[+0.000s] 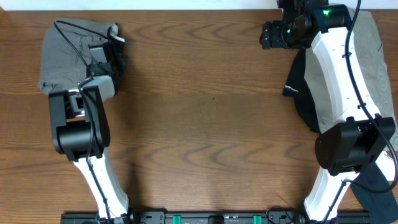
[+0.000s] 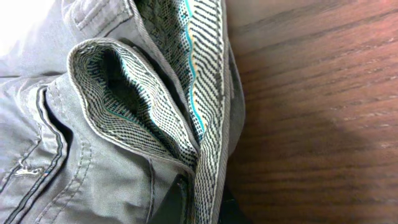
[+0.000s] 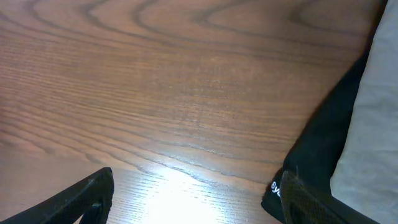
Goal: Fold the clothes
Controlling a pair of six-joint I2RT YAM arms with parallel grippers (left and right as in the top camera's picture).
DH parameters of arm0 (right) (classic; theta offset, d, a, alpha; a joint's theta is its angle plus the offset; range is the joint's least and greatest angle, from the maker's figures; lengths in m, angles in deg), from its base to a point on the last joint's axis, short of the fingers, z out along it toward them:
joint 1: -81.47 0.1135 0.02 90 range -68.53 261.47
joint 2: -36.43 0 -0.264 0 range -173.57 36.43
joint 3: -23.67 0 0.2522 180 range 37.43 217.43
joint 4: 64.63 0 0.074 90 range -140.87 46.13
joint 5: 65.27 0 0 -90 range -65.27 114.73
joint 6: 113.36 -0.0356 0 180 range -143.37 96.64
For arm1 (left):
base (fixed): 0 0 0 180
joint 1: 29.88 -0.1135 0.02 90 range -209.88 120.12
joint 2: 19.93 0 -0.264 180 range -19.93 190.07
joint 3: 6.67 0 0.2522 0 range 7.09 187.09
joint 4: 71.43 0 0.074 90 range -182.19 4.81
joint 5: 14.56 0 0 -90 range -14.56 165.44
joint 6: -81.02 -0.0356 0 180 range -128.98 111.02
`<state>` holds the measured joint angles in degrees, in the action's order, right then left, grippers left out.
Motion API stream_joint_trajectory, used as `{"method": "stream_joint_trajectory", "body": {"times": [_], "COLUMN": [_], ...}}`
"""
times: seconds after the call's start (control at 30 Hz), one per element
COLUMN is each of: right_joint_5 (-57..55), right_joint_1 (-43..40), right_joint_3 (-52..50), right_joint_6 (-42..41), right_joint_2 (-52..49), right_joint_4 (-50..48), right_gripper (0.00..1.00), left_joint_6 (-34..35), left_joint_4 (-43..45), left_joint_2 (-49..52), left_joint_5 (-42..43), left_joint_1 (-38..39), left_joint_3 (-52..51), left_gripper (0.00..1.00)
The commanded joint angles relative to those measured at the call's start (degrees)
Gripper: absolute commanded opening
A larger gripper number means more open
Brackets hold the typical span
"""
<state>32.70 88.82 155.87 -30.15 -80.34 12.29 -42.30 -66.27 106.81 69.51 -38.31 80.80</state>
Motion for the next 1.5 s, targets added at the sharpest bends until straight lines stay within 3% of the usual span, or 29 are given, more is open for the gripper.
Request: {"method": "stream_joint_trajectory", "body": {"times": [0.0, 0.43, 0.47, 0.5, 0.53, 0.57, 0.6, 0.93, 1.3, 1.47], "right_joint_5": [0.46, 0.44, 0.44, 0.46, 0.44, 0.44, 0.44, 0.44, 0.42, -1.07], "right_joint_1": [0.15, 1.03, 1.05, 1.09, 1.20, 1.22, 1.31, 1.40, 1.70, 1.70], "right_joint_3": [-0.07, -0.07, -0.07, -0.07, -0.07, -0.07, -0.07, -0.07, -0.04, 0.00], "right_joint_6": [-0.04, -0.04, -0.02, -0.04, -0.02, -0.04, -0.04, -0.02, 0.04, 5.22], "right_joint_2": [-0.24, -0.24, -0.24, -0.24, -0.24, -0.24, -0.24, -0.24, -0.24, 1.07], "right_joint_4": [0.11, 1.38, 1.40, 1.40, 1.40, 1.40, 1.36, 0.98, -1.16, -4.11], "right_gripper": [0.83, 0.84, 0.84, 0.84, 0.83, 0.83, 0.84, 0.84, 0.90, 0.93], "left_joint_6": [-1.57, 1.51, 1.73, 1.77, 2.19, 3.08, 3.72, 18.64, 29.79, 35.63], "left_joint_4": [1.03, 8.46, 8.44, 8.37, 8.41, 8.46, 8.39, 5.55, -18.78, -29.31], "left_joint_2": [2.56, 4.24, 4.24, 4.24, 4.24, 4.20, 3.85, -5.46, -29.79, -39.63], "left_joint_5": [2.43, 2.97, 2.97, 2.95, 2.95, 2.95, 2.93, 0.37, 0.46, 2.67], "left_joint_1": [-0.02, -0.09, -0.07, 0.00, 0.00, 0.04, 0.15, 0.55, 4.96, 9.20], "left_joint_3": [-0.72, -0.72, -0.72, -0.72, -0.72, -0.72, -0.72, -0.72, -0.72, -0.72], "left_gripper": [0.06, 0.06, 0.13, 0.31, 0.50, 0.83, 0.98, 0.98, 0.98, 0.98]}}
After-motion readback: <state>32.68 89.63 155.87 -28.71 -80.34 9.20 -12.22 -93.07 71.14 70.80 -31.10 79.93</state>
